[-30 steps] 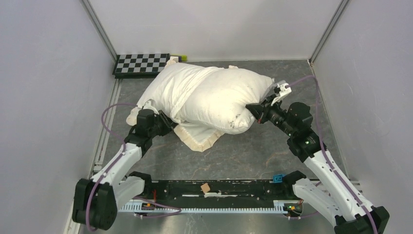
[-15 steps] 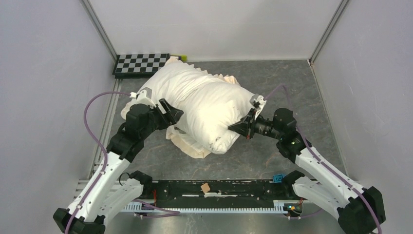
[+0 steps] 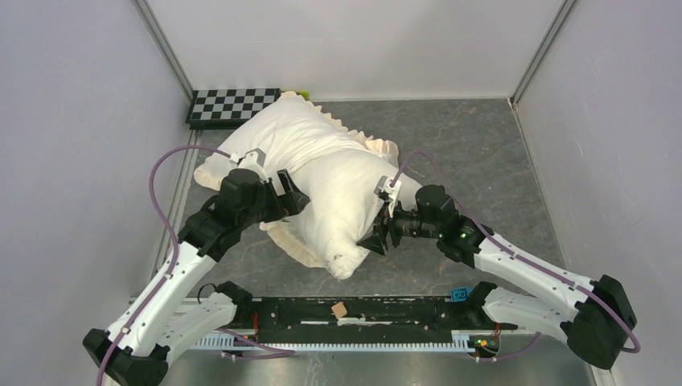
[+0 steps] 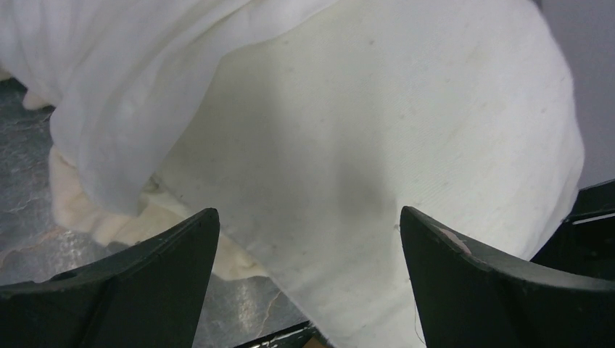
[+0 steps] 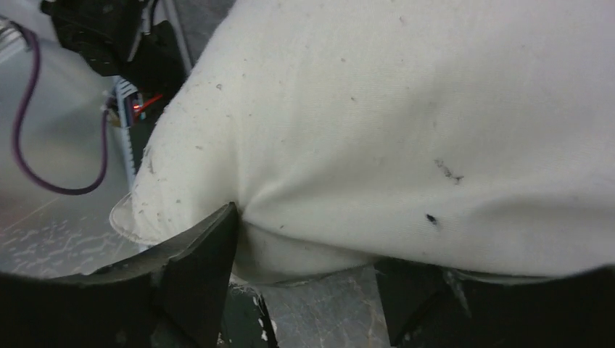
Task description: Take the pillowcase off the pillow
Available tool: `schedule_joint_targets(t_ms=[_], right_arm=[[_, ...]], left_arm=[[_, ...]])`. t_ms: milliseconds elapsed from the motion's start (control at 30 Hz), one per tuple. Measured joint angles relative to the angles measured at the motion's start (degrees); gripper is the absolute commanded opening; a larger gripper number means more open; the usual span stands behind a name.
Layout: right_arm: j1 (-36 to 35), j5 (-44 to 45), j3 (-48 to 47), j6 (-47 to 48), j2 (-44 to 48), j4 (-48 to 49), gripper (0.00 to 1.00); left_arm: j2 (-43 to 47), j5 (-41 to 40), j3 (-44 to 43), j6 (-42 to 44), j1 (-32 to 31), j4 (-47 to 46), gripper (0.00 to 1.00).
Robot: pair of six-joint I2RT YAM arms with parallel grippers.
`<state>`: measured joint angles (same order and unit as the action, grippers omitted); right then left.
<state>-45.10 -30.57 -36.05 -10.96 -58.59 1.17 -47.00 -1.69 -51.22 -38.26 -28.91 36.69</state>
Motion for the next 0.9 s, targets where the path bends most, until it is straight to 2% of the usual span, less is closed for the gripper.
schedule_joint_targets(t_ms=[133, 267, 500, 633, 767, 900], right_arm=[[0.0, 10.8, -0.6, 2.3, 3.1, -6.1, 0.86], [-0.1, 24.7, -2.1, 2.8, 6.3, -12.0, 0.95], [0.0, 52.6, -2.7, 5.0, 15.2, -15.8, 0.98], [0.3, 65.9, -4.5, 5.9, 15.7, -16.2, 0.98], [0.3, 72.6, -4.8, 6.4, 15.1, -14.7, 0.98], [0.3, 73.7, -5.7, 6.3, 9.8, -12.3, 0.98]], left_arm=[[0.1, -2.0, 0.0, 0.9, -0.7, 2.8, 1.0], [2.1, -2.8, 0.9, 1.5, -0.7, 1.7, 1.0], [4.4, -6.5, 5.3, 1.1, -0.8, -0.4, 1.0], [4.8, -11.6, 6.4, -0.9, -0.8, -0.3, 1.0], [6.2, -17.3, 8.2, -4.6, -0.8, -0.3, 1.0], [7.0, -21.3, 10.6, -8.3, -0.8, -0.3, 1.0]])
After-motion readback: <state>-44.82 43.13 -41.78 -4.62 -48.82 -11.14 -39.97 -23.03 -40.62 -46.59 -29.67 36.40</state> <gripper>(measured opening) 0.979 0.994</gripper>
